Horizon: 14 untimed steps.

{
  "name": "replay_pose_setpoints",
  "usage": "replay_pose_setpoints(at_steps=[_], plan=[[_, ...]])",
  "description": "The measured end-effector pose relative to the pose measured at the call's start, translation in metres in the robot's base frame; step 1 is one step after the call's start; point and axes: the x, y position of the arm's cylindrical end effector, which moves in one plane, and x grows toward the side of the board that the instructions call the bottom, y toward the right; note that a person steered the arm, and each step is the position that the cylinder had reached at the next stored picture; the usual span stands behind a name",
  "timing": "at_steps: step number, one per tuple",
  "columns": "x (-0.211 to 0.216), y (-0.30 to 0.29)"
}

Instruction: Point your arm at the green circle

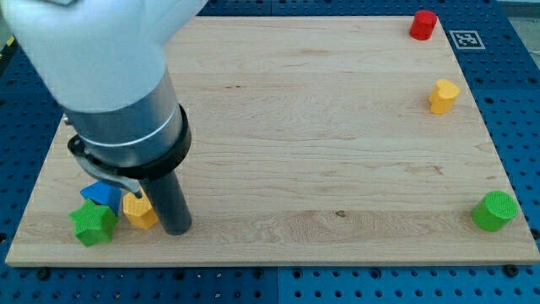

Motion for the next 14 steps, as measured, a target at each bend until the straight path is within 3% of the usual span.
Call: replay_pose_setpoints(at_steps=[3,9,12,14], plan=[[-0.01,-0.034],[-0.014,0.076],[-0.09,0.099],[-0.097,0.101]])
